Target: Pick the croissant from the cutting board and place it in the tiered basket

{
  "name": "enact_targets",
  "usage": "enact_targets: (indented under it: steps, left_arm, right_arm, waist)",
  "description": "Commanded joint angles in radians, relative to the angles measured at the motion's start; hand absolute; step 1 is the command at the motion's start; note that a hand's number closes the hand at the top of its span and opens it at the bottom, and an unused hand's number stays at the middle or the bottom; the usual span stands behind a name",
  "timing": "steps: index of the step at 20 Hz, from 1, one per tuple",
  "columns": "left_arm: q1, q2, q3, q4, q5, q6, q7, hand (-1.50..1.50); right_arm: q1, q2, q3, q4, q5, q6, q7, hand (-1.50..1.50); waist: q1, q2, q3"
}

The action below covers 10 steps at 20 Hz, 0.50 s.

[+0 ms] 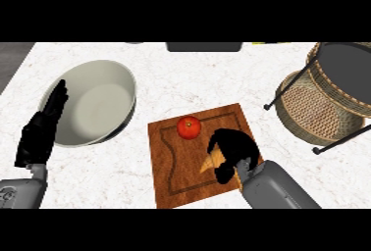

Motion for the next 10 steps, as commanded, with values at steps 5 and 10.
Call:
enact_targets:
  steps: [5,10]
  left_arm:
    - [0.041,-0.052,0.002,0.031,-0.024,0.002,-0.054,0.0]
    - [-0.015,-0.061,0.006,0.072,-0.047,0.008,-0.021,0.0]
  right_arm:
    - [0.055,0.055,-0.065,0.015,0.013,-0.02,-0.058,1.5]
    - [-0.029,0.168,-0.129,0.002,0.056,-0.121,0.135,1.5]
  waist:
    - [-0.001,0.011,-0.001]
    - [-0.003,0.013,-0.002]
